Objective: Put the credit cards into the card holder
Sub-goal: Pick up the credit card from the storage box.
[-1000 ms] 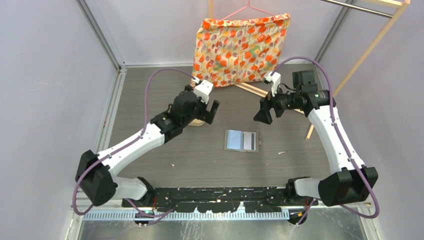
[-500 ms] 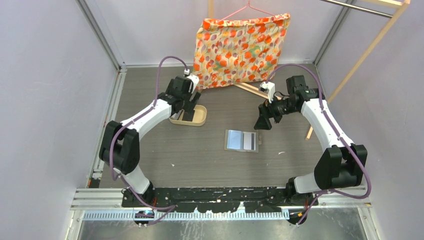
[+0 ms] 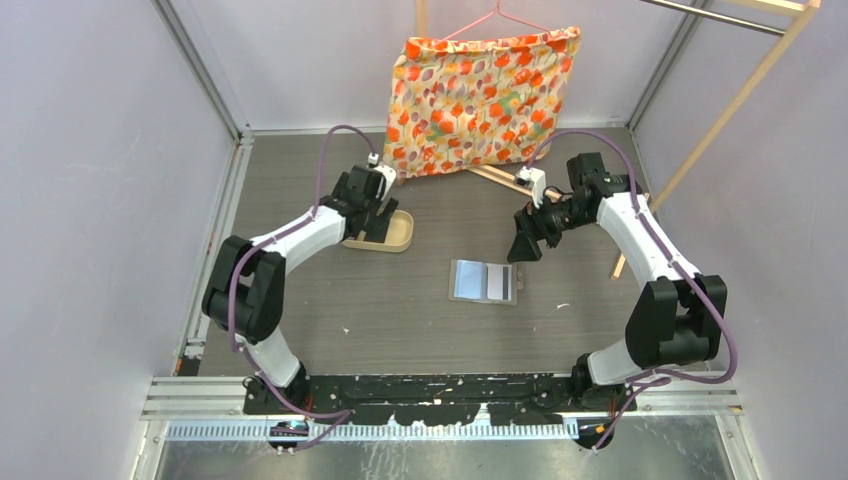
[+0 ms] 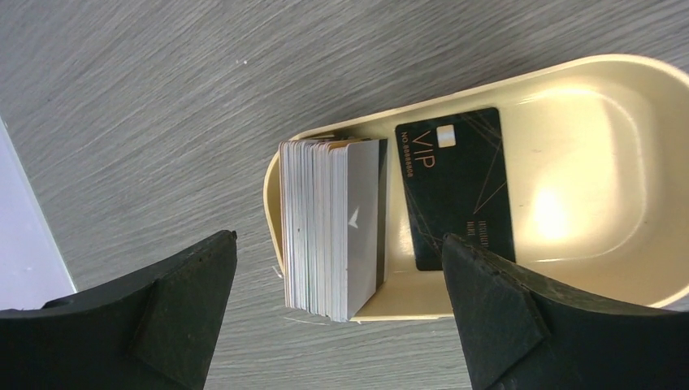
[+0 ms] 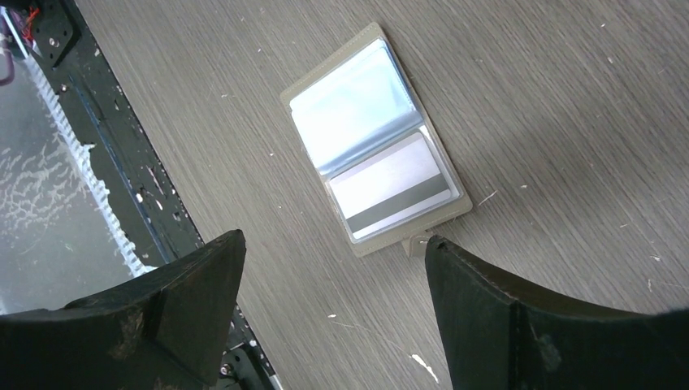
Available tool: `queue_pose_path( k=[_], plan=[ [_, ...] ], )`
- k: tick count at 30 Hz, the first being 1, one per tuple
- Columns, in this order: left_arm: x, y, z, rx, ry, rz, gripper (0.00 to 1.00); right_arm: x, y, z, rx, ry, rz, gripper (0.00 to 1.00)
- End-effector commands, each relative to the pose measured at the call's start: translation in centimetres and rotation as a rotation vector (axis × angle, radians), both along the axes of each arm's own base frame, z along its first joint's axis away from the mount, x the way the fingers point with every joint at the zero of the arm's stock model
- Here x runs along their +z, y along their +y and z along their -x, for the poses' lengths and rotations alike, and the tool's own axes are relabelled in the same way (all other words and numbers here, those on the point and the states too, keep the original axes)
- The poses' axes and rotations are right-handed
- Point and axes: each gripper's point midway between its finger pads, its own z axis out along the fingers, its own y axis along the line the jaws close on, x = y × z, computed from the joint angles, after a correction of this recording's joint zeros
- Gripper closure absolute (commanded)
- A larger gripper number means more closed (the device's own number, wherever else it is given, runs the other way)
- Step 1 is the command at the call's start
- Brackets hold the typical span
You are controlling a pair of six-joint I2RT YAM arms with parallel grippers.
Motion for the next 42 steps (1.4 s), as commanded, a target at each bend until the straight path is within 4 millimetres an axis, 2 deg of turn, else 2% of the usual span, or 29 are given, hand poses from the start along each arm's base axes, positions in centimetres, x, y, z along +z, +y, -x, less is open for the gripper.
queue_pose_path(
  k=[1, 11, 16, 23, 42],
  plan=[
    [0.3, 0.8, -1.0, 0.023, -0.04, -0.005, 0.03, 0.6, 0.0, -0.5, 0.018, -0.03, -0.002, 0.15],
    [-1.3, 2.1, -1.1, 0.059, 0.005, -0.024, 0.19, 0.4, -0.2, -0.6, 0.023, -0.016, 0.0, 0.16],
    [-1.4, 2.7, -1.2, 0.086, 0.004, -0.024, 0.3, 0.4, -0.2, -0.4, 0.027, -0.018, -0.001, 0.16],
    [-1.6, 3.2, -1.3, 0.11, 0.008, -0.029, 0.35, 0.5, -0.2, -0.4, 0.029, -0.017, -0.005, 0.16],
    [0.4, 3.3, -1.2, 0.126, -0.041, 0.001, 0.47, 0.2, -0.2, -0.4, 0.03, -0.007, -0.005, 0.16]
  ],
)
